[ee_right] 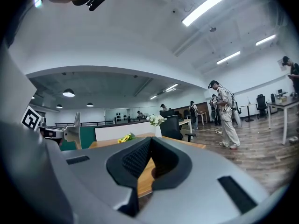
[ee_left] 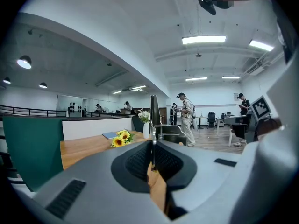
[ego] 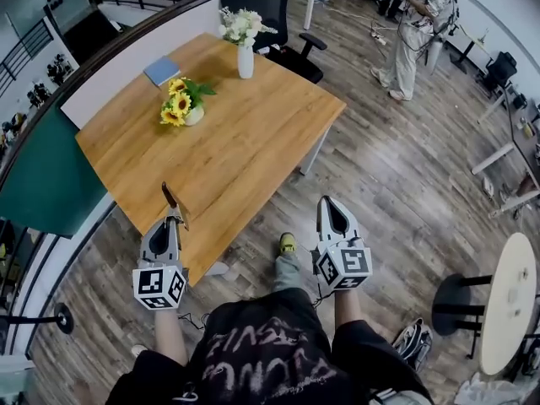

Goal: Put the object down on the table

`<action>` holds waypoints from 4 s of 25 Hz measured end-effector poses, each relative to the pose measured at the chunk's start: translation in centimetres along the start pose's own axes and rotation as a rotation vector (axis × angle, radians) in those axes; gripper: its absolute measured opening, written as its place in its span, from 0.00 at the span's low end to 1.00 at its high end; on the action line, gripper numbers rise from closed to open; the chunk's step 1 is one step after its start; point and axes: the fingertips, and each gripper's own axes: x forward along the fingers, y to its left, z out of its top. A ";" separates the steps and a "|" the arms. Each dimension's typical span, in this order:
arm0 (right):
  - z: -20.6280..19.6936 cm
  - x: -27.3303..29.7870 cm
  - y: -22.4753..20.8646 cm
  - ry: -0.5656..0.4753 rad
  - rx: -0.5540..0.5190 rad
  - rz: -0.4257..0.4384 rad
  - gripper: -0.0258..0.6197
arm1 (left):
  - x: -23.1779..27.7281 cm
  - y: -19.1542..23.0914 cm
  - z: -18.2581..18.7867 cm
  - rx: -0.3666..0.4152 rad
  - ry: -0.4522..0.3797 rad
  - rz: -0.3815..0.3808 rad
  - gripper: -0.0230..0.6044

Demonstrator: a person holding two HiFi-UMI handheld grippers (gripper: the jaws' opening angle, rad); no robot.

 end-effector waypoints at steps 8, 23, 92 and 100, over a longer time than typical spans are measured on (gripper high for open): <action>1.6 9.7 -5.4 0.004 0.015 0.044 0.05 | 9.0 -0.1 1.4 0.006 0.031 0.054 0.06; 1.6 27.6 -13.0 0.082 0.019 0.182 0.05 | 25.1 -0.4 1.8 -0.016 0.106 0.163 0.06; -5.4 37.4 -4.0 0.305 0.034 0.364 0.05 | 37.6 3.8 -18.5 0.933 0.849 -0.079 0.07; -5.2 37.3 -3.8 0.304 0.024 0.376 0.05 | 37.0 3.2 -19.7 0.939 0.894 -0.104 0.14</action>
